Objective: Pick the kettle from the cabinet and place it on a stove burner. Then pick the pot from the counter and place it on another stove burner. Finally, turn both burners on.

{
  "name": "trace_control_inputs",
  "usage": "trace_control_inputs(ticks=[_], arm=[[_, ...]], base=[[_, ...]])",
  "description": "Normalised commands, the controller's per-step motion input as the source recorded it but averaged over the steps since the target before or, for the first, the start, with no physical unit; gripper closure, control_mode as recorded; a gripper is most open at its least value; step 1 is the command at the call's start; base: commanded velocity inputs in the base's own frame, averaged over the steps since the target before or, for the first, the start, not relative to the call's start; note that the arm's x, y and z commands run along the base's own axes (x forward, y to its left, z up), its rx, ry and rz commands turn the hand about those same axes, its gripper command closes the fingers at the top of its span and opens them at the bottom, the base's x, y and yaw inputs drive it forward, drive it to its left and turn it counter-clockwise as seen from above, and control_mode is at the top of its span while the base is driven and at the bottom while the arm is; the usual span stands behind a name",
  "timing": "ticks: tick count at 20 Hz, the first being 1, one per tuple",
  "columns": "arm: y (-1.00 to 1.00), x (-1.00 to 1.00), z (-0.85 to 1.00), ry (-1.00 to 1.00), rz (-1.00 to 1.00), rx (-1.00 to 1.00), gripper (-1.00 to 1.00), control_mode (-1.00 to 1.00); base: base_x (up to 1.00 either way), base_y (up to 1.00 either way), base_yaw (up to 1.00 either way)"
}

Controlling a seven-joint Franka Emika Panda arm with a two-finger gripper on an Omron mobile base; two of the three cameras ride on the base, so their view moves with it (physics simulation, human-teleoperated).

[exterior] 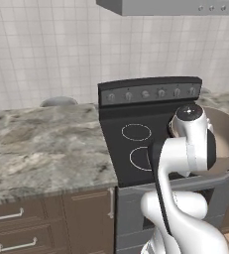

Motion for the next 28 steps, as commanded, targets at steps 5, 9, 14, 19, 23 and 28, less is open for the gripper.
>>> trace_control_inputs(ticks=[5,9,14,19,23,28], arm=[[0.00,0.00,0.00,0.00,0.00,0.00,1.00,1.00],[0.00,0.00,0.00,0.00,0.00,0.00,1.00,1.00],[0.00,0.00,0.00,0.00,0.00,0.00,1.00,1.00],[0.00,0.00,0.00,0.00,0.00,0.00,1.00,1.00],[0.00,0.00,0.00,0.00,0.00,0.00,1.00,1.00],[0.00,0.00,0.00,0.00,0.00,0.00,1.00,1.00]], base=[[0.04,-0.38,0.00],[0.05,-0.33,0.00],[0.07,-0.29,0.00],[0.12,-0.29,0.00],[0.14,-0.36,0.00],[0.14,-0.34,0.00]])
